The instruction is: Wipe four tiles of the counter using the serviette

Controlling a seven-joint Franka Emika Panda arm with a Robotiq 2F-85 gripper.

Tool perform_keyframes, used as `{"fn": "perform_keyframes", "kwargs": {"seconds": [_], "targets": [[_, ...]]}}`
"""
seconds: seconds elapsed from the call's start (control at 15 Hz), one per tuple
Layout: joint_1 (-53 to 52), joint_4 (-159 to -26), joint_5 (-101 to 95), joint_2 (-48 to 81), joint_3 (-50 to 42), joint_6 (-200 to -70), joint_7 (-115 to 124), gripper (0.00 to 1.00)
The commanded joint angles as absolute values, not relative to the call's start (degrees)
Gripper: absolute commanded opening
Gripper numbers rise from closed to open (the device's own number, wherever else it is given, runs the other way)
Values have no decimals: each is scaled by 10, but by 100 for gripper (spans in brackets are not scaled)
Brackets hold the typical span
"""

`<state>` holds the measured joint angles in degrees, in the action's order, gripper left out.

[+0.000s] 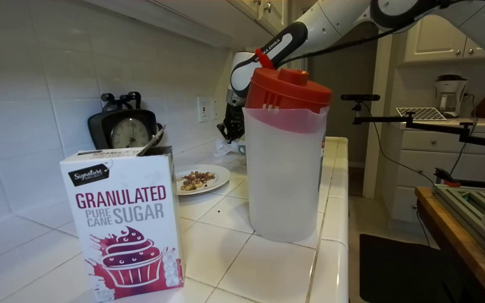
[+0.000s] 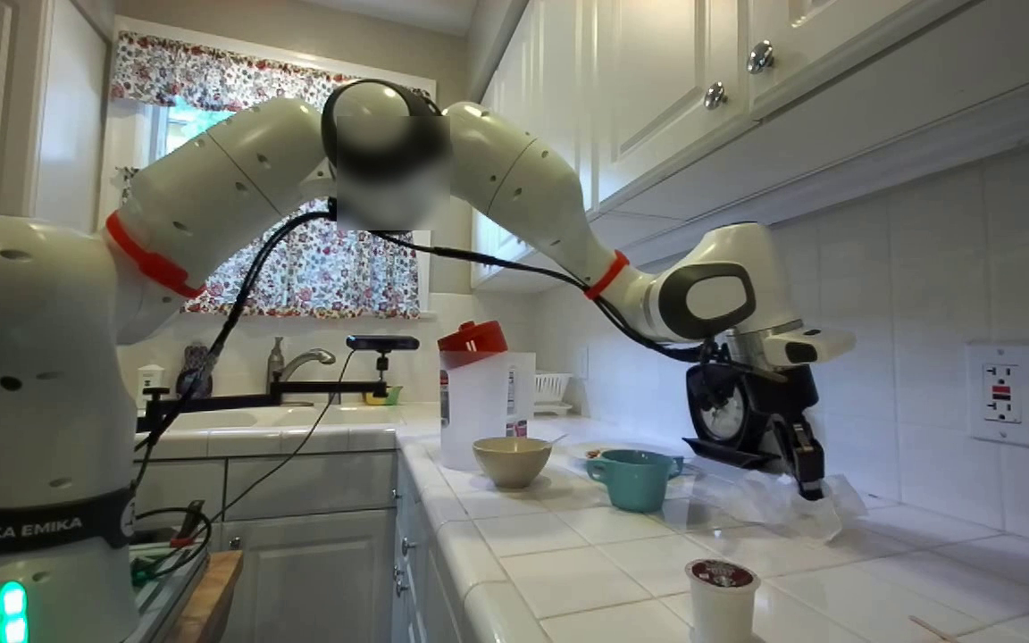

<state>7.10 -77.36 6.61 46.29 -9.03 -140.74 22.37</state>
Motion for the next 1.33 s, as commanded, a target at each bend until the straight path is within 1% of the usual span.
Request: {"fn": "perform_keyframes", "kwargs": {"seconds": [0.0,0.33,0.4,0.47,0.53,0.8,1.0,1.13,1.27], "targets": [[63,-821,54,438,-90,-1502,186,0],[53,-852,56,429,-83,-1576,154,0],[52,-855,55,430,-83,-1579,151,27],[50,-860,56,429,-83,-1583,151,29],[49,-864,56,427,-83,-1587,149,34],[35,-896,54,404,-98,-1590,165,64],[27,-954,53,355,-100,-1572,164,87],[16,-993,45,323,-106,-1551,170,100],[6,-1033,36,289,-111,-1523,177,100]]}}
